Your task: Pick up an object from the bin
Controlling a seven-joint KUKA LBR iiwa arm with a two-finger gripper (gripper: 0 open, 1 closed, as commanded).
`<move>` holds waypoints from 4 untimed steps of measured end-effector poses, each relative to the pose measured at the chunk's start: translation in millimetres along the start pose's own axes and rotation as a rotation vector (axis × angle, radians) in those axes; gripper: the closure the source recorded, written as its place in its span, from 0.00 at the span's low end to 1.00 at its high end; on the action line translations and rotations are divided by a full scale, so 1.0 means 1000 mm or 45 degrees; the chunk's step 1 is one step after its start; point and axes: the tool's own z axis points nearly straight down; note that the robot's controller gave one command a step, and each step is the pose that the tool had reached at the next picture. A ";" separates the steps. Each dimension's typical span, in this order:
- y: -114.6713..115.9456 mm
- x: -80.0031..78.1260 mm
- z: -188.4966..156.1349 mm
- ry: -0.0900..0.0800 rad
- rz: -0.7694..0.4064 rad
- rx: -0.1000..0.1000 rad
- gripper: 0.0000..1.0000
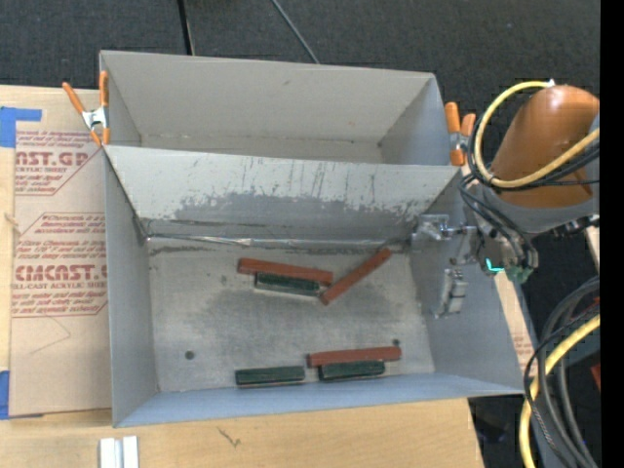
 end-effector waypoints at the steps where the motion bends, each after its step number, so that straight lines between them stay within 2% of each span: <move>1: 0.001 -0.002 -0.004 -0.010 -0.002 0.002 0.00; 2: 0.029 -0.024 0.050 -0.015 -0.134 0.003 0.00; 3: 0.045 -0.038 0.057 -0.007 -0.549 0.002 0.00; 4: 0.080 -0.048 0.058 -0.011 -0.491 0.001 0.00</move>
Offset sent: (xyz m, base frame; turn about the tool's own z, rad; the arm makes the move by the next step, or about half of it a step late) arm 0.0467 0.0641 -0.1164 -0.2281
